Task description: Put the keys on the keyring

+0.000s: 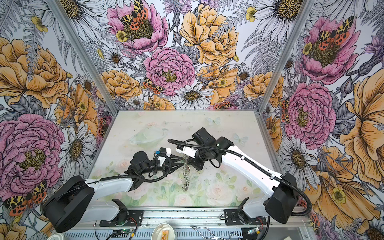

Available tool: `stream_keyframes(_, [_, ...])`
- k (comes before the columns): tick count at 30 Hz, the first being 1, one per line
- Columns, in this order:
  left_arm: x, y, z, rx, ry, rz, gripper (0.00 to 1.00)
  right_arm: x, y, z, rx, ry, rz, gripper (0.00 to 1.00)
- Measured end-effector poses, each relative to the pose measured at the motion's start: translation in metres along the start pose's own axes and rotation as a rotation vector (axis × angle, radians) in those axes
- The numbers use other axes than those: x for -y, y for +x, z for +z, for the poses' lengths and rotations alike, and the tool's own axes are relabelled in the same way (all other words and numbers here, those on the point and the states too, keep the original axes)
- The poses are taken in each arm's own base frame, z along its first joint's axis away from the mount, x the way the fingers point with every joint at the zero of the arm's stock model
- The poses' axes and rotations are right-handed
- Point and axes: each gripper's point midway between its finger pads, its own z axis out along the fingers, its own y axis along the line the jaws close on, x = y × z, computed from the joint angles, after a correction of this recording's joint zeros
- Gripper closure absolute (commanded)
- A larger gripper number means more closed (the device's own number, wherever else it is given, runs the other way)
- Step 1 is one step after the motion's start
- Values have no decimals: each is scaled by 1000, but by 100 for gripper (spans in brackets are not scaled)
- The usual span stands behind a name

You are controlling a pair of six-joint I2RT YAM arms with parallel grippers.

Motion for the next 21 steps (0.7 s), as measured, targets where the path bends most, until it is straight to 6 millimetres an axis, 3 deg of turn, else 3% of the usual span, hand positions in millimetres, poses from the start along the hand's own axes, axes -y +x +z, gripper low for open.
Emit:
stream_keyframes(7, [2, 9, 4, -21, 12, -17, 70, -2, -2, -1, -1, -11, -10, 100])
stream_keyframes(18, [7, 3, 9, -12, 34, -13, 94, -3, 0, 6, -20, -28, -6, 100])
stream_keyframes(21, [7, 3, 10, -16, 39, -17, 96, -3, 1, 6, -23, -27, -7, 100])
